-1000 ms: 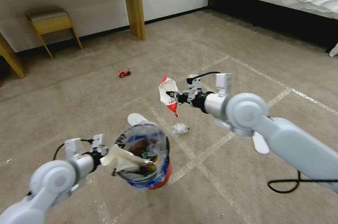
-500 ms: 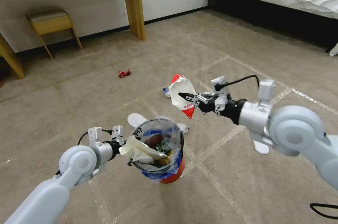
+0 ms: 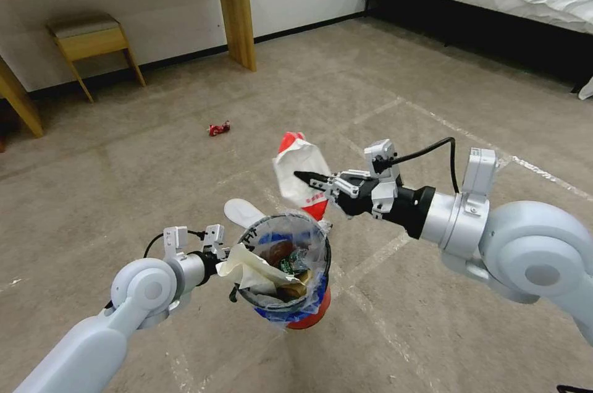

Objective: Pick up the trash bin and place the garbage on the floor into it.

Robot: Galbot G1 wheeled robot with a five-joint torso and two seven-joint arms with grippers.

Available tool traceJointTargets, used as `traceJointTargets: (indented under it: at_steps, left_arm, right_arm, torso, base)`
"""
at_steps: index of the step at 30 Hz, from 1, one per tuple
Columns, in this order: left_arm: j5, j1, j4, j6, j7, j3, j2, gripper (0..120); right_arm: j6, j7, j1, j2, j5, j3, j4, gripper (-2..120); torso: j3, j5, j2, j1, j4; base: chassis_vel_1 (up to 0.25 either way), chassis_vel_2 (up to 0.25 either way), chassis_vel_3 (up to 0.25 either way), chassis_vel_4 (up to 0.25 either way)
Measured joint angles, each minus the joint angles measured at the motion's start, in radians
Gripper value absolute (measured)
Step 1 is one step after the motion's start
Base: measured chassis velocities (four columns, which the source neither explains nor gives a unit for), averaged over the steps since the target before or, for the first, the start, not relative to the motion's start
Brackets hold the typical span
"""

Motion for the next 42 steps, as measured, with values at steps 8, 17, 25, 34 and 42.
traceJointTargets:
  at_steps: [8,17,25,34,42]
  left_arm:
    - [-0.007,0.023,-0.025,-0.002,-0.011,-0.001,-0.015,1]
    - [-0.03,0.046,-0.063,-0.004,-0.026,-0.024,-0.019,1]
    - [-0.049,0.074,-0.093,-0.003,-0.027,-0.055,0.001,1]
    - [-0.053,0.079,-0.083,-0.003,-0.026,-0.079,0.002,1]
    - [-0.033,0.088,-0.062,-0.002,-0.015,-0.096,-0.004,1]
  right_arm:
    - [0.003,-0.056,-0.051,0.026,-0.101,-0.074,-0.042,0]
    - [0.008,-0.08,0.005,0.102,-0.198,-0.243,-0.138,0]
    - [0.009,-0.081,0.043,0.157,-0.238,-0.328,-0.207,0]
    - [0.015,-0.086,0.089,0.174,-0.242,-0.362,-0.227,13]
    - [0.019,-0.108,0.092,0.162,-0.239,-0.352,-0.219,45]
  torso:
    - [0.0,0.0001,0.0,0.0,0.0002]
    - [0.0,0.0,0.0,0.0,0.0002]
    - [0.0,0.0,0.0,0.0,0.0002]
    - [0.0,0.0,0.0,0.0,0.0002]
    - [0.0,0.0,0.0,0.0,0.0002]
  base:
    - [0.0,0.0,0.0,0.0]
    - [0.0,0.0,0.0,0.0]
    - [0.0,0.0,0.0,0.0]
    - [0.0,0.0,0.0,0.0]
    - [0.0,0.0,0.0,0.0]
